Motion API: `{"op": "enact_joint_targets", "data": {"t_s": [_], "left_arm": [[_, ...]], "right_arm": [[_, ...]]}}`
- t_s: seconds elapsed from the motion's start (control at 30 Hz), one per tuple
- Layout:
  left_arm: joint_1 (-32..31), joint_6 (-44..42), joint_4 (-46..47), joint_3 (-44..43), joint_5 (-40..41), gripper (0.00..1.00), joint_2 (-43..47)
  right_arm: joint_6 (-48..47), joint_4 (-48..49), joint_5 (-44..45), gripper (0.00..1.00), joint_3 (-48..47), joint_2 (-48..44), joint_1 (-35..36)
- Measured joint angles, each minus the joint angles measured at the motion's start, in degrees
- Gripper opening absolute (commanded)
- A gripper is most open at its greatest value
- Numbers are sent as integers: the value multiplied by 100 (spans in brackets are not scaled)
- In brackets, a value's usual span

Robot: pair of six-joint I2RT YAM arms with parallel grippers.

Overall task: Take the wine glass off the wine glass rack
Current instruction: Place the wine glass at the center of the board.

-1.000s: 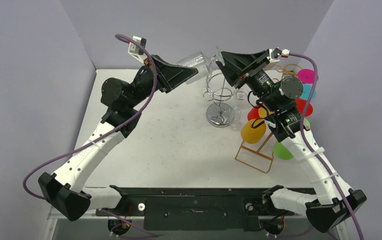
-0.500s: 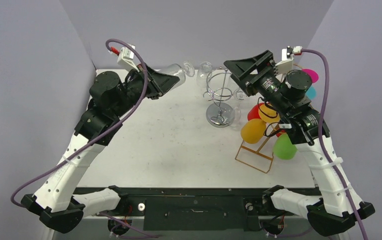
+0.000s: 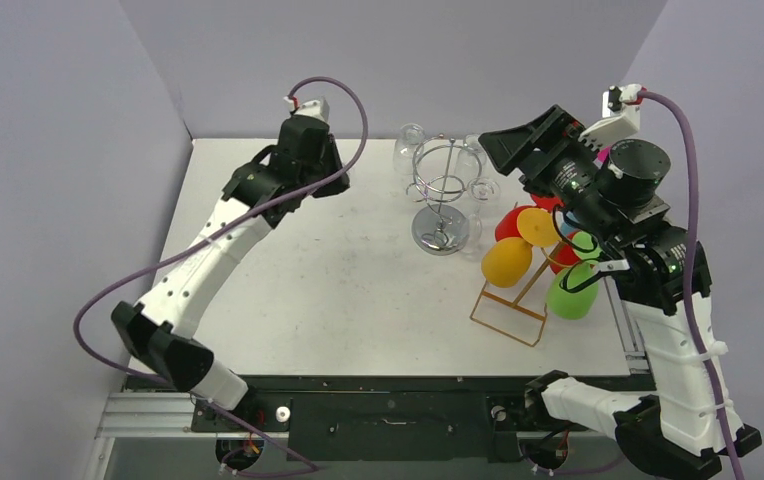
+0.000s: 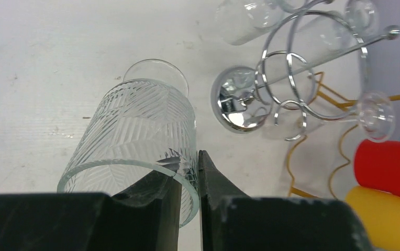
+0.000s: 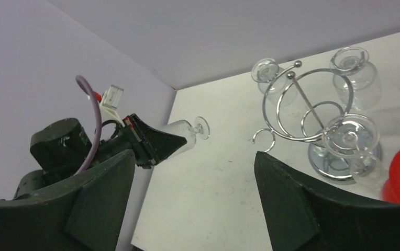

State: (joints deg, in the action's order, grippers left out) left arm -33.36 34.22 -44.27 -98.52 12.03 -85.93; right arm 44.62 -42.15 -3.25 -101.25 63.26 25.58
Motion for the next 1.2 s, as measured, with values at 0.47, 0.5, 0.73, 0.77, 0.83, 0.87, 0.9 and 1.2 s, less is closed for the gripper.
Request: {"op": "enact_joint_targets", "data": {"t_s": [0.47,0.5,0.73,0.77,0.83,0.87,0.9,1.2], "left_arm": [[470,-586,-660,-1392,444,0,-2457],[509,-612,-669,-1427,446,0,-2575],[855,-776,-872,-1856,411,0,-3458],[903,-796,-909,-1926,396,0,-3552],[988,-822,-962,-2052,354,0,-3722],[1025,-835,-984,-2111,326,0,-3797],[1058,-846,-1005,-2173,291,0,-3875],[1303,-901,-1054,-2358,46,0,-4402]], "right_arm": [[-503,-817,358,80,-52,149,341],[-505,-841,367,80,-76,155,348],[-518,-940,466,80,-131,144,439],[-518,-953,481,80,-129,138,448],[-518,-973,494,80,-129,120,452],[-518,-986,501,80,-129,109,452],[-518,-999,505,80,-129,96,452],[-518,-1069,562,80,-127,-42,457]]}}
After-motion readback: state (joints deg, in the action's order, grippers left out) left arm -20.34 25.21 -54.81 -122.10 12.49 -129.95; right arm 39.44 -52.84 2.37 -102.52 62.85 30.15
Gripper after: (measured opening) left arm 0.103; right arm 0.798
